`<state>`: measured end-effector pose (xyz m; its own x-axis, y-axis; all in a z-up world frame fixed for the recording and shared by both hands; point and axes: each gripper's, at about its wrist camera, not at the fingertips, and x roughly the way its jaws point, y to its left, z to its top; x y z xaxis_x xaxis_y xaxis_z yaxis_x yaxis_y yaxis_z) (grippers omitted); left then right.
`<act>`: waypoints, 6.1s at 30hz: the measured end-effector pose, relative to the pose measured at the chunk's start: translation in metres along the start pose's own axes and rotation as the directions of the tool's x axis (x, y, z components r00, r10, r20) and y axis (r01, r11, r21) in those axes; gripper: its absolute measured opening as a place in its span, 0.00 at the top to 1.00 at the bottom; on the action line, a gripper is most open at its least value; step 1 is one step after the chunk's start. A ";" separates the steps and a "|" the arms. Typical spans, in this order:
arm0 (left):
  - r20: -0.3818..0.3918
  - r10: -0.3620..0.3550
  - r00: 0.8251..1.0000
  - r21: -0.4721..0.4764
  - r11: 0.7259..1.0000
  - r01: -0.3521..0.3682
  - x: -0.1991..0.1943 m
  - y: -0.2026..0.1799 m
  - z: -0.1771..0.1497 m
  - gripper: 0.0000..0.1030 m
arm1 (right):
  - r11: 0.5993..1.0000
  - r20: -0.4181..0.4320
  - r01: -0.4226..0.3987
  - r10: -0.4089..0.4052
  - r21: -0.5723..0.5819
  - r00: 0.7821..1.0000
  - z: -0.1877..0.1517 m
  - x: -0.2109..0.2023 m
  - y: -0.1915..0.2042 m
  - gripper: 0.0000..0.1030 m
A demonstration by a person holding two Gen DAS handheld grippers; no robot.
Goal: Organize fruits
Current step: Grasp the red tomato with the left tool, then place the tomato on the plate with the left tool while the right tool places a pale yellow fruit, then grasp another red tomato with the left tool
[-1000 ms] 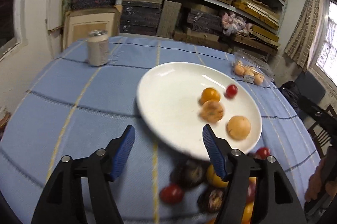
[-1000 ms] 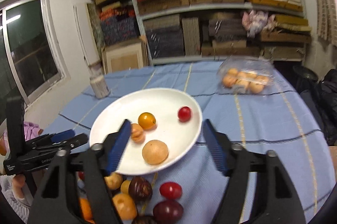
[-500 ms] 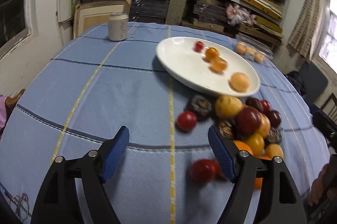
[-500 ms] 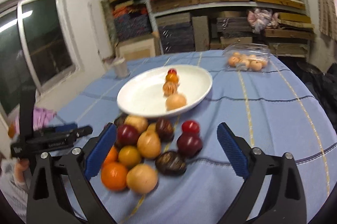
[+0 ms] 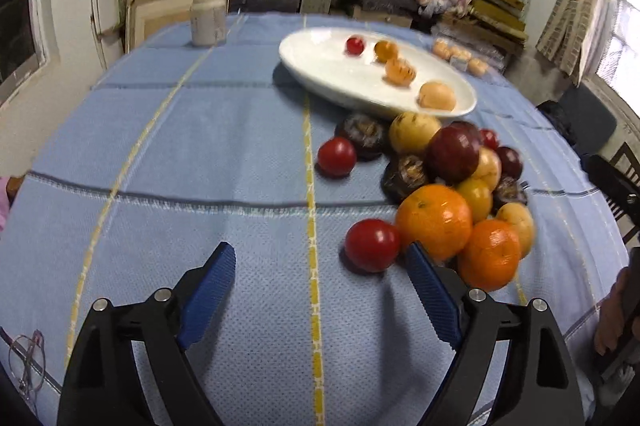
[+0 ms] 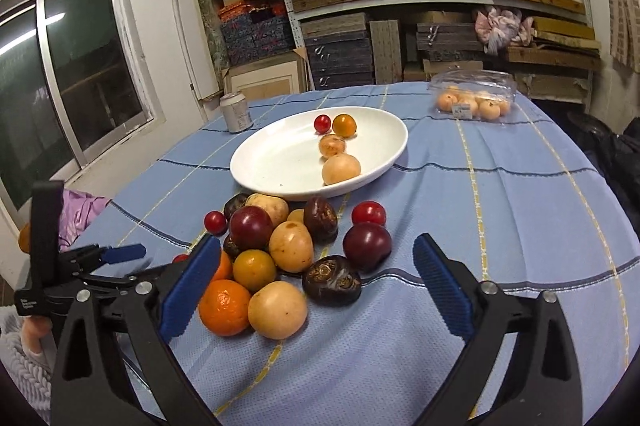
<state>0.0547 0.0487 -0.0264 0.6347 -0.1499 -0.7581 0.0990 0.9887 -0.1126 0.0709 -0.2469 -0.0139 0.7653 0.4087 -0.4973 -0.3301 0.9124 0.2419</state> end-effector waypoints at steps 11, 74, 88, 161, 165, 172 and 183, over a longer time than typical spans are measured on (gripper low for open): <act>-0.051 0.073 0.996 0.080 0.994 -0.069 0.024 -0.012 0.009 0.13 | 1.000 -0.023 -0.007 0.007 -0.002 1.000 -0.001 0.002 0.001 0.08; 0.025 -0.038 0.999 0.063 0.997 0.036 0.004 -0.015 0.006 0.70 | 0.991 -0.292 -0.100 0.069 -0.092 0.954 -0.029 0.058 0.025 0.62; 0.151 -0.014 0.988 0.039 0.999 0.009 0.012 -0.029 0.123 0.70 | 0.998 -0.097 -0.039 0.043 0.047 0.994 0.092 0.061 -0.018 0.62; -0.001 -0.042 0.999 0.022 0.999 0.042 0.056 0.009 0.065 0.73 | 0.979 -0.058 0.032 -0.021 0.199 0.998 0.026 0.039 -0.058 0.07; -0.001 -0.038 0.999 0.038 0.999 0.038 0.056 0.007 0.065 0.73 | 0.980 -0.059 0.031 -0.020 0.198 0.998 0.025 0.040 -0.057 0.07; -0.009 -0.038 0.999 0.020 0.999 0.038 0.059 0.012 0.065 0.74 | 0.981 -0.066 0.030 -0.018 0.191 0.998 0.024 0.042 -0.056 0.07; 0.109 0.004 0.994 0.015 1.000 -0.006 0.022 0.014 0.061 0.74 | 0.984 -0.164 0.165 -0.151 0.073 0.975 0.018 0.059 -0.053 0.08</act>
<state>0.1171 0.0586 -0.0053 0.7150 -0.1450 -0.6839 0.1069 0.9894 -0.0981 0.1437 -0.2712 -0.0407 0.7055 0.2641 -0.6577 -0.1585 0.9633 0.2168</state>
